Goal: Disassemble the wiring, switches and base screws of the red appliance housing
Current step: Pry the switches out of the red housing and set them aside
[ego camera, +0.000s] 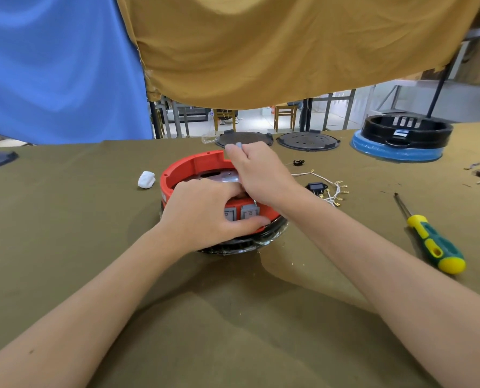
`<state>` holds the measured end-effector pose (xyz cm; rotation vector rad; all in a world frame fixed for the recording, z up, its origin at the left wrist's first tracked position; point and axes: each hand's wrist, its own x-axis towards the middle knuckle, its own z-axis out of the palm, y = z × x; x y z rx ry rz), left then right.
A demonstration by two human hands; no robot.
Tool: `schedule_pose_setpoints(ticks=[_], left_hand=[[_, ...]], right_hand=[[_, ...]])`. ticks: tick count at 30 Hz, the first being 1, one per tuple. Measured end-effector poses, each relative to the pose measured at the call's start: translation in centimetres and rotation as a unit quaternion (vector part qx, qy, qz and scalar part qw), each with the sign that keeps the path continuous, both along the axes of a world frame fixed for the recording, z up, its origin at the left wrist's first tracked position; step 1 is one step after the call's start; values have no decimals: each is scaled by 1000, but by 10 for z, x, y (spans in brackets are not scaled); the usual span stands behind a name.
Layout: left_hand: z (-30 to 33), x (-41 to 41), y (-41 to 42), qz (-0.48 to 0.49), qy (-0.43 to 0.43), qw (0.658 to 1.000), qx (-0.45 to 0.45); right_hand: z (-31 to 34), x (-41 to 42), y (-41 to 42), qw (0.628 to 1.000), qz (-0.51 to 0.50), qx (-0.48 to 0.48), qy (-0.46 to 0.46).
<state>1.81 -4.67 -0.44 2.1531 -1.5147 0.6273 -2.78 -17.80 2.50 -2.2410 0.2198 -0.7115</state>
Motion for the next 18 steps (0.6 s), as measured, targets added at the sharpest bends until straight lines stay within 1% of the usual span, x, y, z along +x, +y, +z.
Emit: schedule_pose_setpoints(ticks=[2, 3, 6, 8, 14, 18], left_hand=[[1, 0, 1, -6, -12, 1000, 1], [1, 1, 1, -9, -19, 1000, 7], [4, 5, 3, -2, -50, 997, 59], [4, 7, 5, 5, -68, 995, 75], [0, 7, 2, 8, -62, 997, 35], [-3, 8, 1, -6, -67, 998, 17]], right_hand=[[0, 1, 0, 1000, 1, -5, 3], [-1, 0, 0, 1000, -1, 1, -14], [-9, -7, 1, 990, -30, 60, -125], [-15, -12, -1, 978, -34, 101, -182], [-20, -18, 0, 956, -22, 134, -262], [-25, -21, 7, 954, -33, 130, -269]])
